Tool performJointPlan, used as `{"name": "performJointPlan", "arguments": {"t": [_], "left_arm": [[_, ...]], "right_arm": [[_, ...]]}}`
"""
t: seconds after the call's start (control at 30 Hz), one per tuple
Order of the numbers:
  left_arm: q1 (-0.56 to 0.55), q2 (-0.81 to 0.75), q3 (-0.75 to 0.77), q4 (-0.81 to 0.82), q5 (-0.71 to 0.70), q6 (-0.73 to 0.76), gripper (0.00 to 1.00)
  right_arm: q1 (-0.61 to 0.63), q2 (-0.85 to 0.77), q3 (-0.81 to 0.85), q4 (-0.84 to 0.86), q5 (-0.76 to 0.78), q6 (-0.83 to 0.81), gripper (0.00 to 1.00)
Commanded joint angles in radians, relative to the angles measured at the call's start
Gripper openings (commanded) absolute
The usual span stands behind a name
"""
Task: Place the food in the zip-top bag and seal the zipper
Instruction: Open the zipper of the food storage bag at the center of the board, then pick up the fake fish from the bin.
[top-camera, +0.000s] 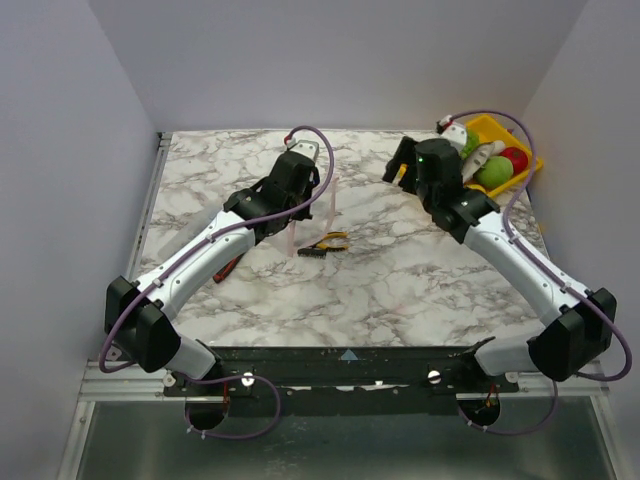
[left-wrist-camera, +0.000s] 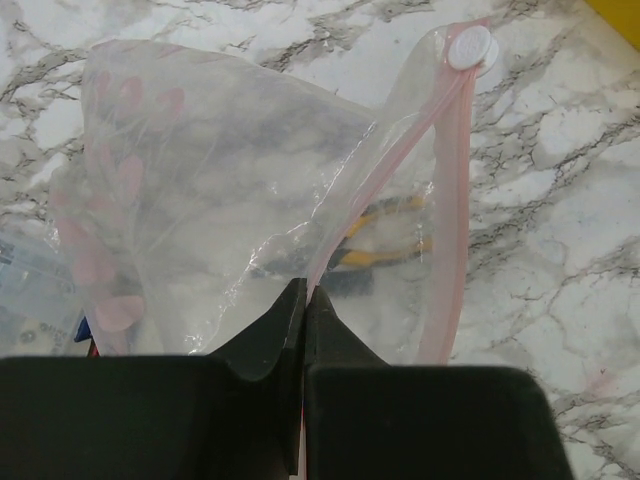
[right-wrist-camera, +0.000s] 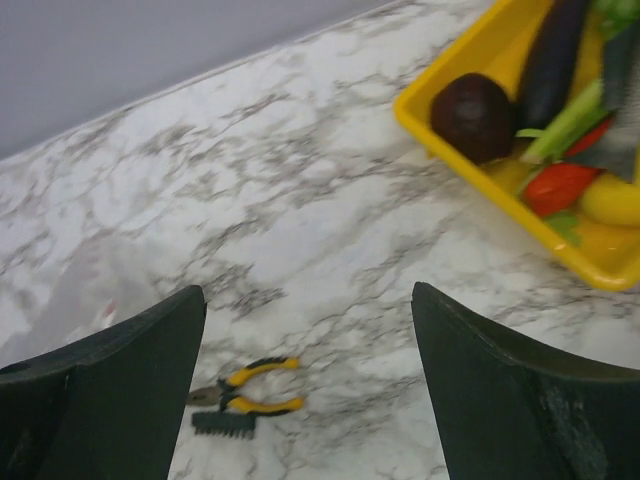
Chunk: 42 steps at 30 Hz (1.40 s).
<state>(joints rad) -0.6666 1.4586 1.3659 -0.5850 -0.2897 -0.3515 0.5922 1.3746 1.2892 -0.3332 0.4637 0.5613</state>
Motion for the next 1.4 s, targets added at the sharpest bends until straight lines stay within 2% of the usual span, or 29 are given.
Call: {"name": "performJointPlan", "arguments": {"t": [0.0,0.27,0.43,0.57,0.67,1.1,1.37], "left_arm": [[0.003,-0.007,0.019,-0.013,0.082,0.002,0.00],[0.004,-0.001,0.024,-0.016,0.136,0.009,0.00],[0.004,0.014,0.033,-0.024,0.130,0.019,0.00],[0.004,0.015,0.037,-0.023,0.147,0.023,0.00],[0.004,0.013,0.036,-0.024,0.166,0.017,0.00],[0.004,0.011,0.036,-0.024,0.189,0.017,0.00],[0.003,0.017,0.036,-0.024,0.197,0.019,0.00]], "right_arm": [[-0.186,0.037,-0.058,0.013,-0.039,-0.010,0.87],[-0.456,0.257,0.001,0.079,-0.030,0.112,0.92],[-0.572,0.375,0.022,0.158,-0.088,0.163,0.85],[-0.597,0.450,0.030,0.238,-0.109,0.132,0.78],[-0.625,0.500,0.048,0.295,-0.163,0.094,0.59],[-0.651,0.661,0.160,0.324,-0.206,0.116,0.60],[-0.658,0.672,0.134,0.378,-0.216,0.167,0.60]]}}
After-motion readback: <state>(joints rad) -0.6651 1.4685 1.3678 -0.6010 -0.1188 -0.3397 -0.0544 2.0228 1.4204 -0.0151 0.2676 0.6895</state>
